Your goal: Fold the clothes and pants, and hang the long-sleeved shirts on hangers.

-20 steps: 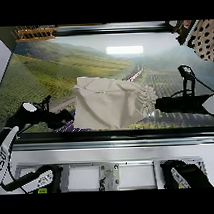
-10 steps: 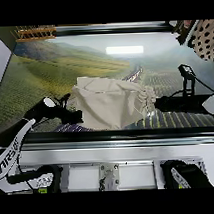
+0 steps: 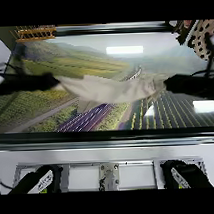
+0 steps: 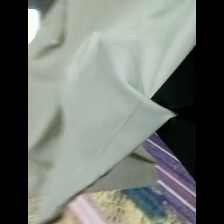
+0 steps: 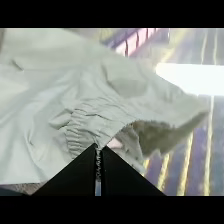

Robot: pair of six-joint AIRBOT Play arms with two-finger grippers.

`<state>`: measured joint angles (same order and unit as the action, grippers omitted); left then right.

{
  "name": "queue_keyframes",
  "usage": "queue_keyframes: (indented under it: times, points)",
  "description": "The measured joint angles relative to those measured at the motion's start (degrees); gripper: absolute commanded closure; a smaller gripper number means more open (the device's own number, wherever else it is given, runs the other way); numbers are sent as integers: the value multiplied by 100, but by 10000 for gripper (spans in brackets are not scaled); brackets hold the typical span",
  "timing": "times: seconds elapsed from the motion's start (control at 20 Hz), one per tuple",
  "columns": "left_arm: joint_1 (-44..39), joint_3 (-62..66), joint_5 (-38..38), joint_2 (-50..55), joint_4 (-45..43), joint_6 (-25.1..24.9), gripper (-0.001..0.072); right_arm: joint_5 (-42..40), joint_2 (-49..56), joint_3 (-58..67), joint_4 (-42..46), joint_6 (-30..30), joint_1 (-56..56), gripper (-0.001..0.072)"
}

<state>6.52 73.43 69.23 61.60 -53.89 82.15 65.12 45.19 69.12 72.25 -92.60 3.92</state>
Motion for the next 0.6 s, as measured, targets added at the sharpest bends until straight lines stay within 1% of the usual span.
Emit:
queue_keyframes:
  times: [0.15, 0.25, 0.45, 0.6]
  points:
    - [396, 1261, 127, -841, 15, 107, 703, -13, -157, 968, -195, 17, -2, 695]
    - [525, 1915, 81, -1353, 13, 192, 703, -13, -361, 1397, -350, 13, -2, 695]
    - [621, 2734, -133, -2083, 11, 358, 703, 4, -973, 1766, -542, -245, -2, 695]
    - [640, 3167, -245, -2267, 11, 496, 703, 26, -1401, 1849, -566, -632, -2, 696]
